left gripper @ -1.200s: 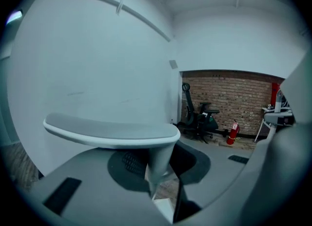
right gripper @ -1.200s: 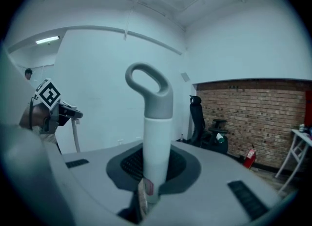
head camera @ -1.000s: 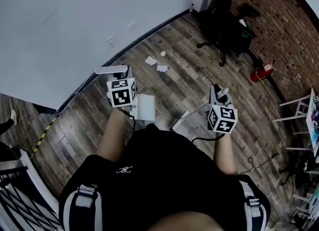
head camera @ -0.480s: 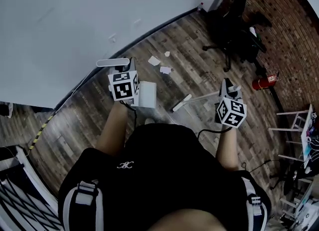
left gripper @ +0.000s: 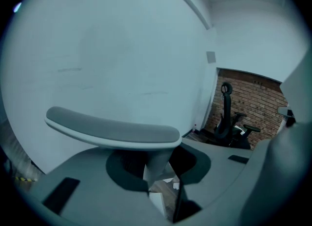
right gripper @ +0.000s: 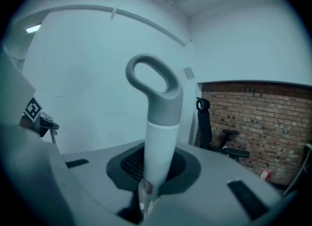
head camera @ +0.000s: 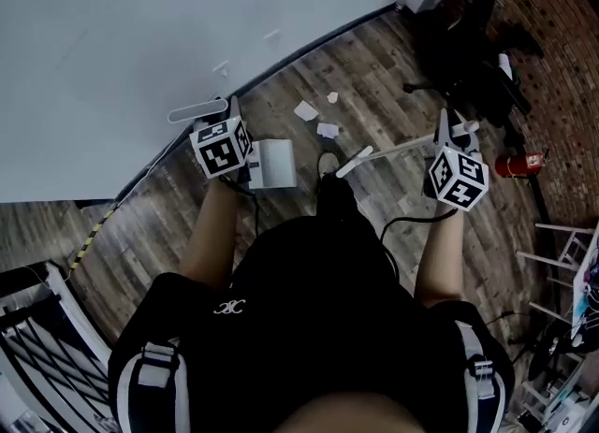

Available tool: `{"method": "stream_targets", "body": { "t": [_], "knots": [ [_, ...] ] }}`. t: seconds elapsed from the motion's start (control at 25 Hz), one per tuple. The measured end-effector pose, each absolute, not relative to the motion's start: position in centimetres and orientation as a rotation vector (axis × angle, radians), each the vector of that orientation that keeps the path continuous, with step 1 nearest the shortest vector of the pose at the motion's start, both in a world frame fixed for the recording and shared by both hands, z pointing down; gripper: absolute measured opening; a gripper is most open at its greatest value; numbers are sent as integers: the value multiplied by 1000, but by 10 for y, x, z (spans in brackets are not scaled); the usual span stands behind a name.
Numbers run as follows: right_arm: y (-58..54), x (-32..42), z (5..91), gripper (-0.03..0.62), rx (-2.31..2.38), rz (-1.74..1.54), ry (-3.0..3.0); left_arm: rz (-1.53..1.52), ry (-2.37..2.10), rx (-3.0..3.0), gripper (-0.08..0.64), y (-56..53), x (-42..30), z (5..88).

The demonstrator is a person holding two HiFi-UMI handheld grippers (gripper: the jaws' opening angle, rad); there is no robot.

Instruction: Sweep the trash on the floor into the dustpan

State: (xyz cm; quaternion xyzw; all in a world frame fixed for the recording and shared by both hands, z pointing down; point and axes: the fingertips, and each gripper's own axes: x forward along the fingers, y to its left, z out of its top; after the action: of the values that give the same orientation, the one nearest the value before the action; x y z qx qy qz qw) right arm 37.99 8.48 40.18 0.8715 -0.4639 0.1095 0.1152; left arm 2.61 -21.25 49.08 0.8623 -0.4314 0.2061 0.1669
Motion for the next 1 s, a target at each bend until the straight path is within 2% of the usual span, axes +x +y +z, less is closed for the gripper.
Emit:
{"method": "stream_targets", "body": {
  "t": [0.32, 0.56, 0.88, 1.0],
  "knots": [
    [-4, 454, 454, 44, 2384, 435, -1554, 623, -1391, 2337, 100, -274, 62, 519],
    [-80, 496, 476, 44, 2167, 375, -1683, 540, -1641, 2082, 100, -320, 51, 556],
    [-214, 488, 529, 44, 1766, 338, -1836, 616, -1670, 1928, 106, -333, 65, 646],
    [-258, 466, 553, 44, 1624, 326, -1903, 620, -1743, 1940, 100, -329, 69, 651]
  ]
}}
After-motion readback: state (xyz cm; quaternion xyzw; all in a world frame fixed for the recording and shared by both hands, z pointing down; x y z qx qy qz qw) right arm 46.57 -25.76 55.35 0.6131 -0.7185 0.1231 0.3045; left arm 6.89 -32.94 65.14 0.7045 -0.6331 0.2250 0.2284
